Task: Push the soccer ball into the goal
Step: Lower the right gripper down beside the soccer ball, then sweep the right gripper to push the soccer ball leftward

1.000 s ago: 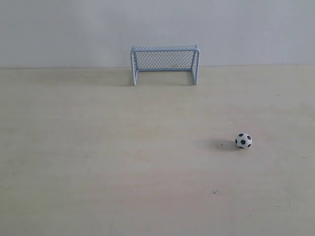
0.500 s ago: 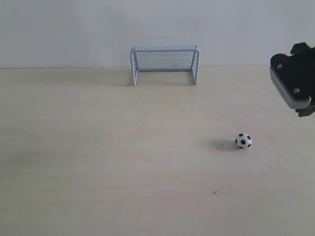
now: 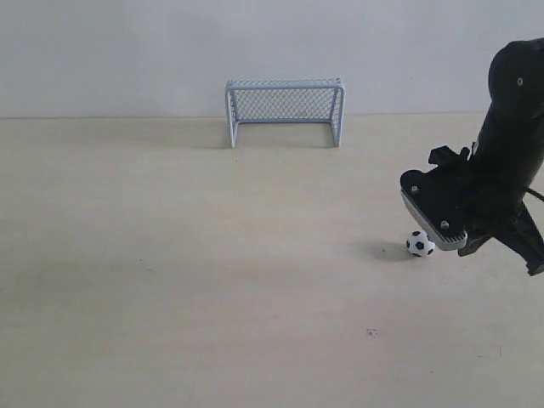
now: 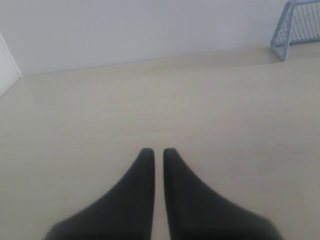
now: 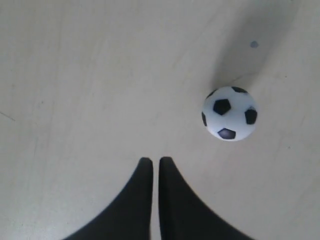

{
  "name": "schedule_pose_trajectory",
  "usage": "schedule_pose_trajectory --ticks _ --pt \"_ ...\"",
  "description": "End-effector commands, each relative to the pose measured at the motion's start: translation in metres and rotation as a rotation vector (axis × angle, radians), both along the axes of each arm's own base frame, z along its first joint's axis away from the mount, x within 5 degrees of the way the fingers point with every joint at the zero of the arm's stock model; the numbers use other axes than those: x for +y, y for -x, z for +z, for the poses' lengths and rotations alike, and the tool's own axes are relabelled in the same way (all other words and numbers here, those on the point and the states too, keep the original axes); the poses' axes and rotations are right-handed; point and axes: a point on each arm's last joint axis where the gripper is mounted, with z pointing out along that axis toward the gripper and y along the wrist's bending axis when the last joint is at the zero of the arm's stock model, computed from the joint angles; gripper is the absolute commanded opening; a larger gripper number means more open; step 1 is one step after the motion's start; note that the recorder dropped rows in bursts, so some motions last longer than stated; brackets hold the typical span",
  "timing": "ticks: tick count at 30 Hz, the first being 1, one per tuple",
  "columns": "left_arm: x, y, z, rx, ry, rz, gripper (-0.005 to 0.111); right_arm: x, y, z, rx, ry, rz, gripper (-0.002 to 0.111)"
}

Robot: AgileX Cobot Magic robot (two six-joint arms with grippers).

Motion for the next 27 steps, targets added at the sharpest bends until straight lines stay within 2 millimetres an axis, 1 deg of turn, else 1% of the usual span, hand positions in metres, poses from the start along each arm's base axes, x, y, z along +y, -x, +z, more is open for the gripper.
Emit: schedule_pose_trajectory --ticks 1,9,12,19,24,27 --pt "0.000 0.000 0.002 -0.010 0.006 0.004 0.006 0.000 0.003 -0.006 0.021 0.004 0.000 0.000" --pt "0.000 0.000 0.002 -0.010 0.006 0.004 0.006 -0.001 0.009 -0.026 -0.050 -0.014 0.057 0.000" --pt "0.000 0.000 0.002 -0.010 0.006 0.004 0.006 0.000 0.009 -0.029 -0.075 -0.032 0.058 0.000" --pt "0.000 0.000 0.002 -0.010 0.006 0.004 0.006 0.003 0.011 -0.033 -0.068 -0.067 0.053 0.000" --pt "0.000 0.000 0.002 -0.010 0.006 0.004 0.006 -0.001 0.013 -0.039 -0.015 -0.027 0.062 0.000" --pt "0.000 0.000 0.002 -0.010 0.006 0.004 0.006 -0.004 0.012 -0.041 -0.017 0.009 0.072 0.000"
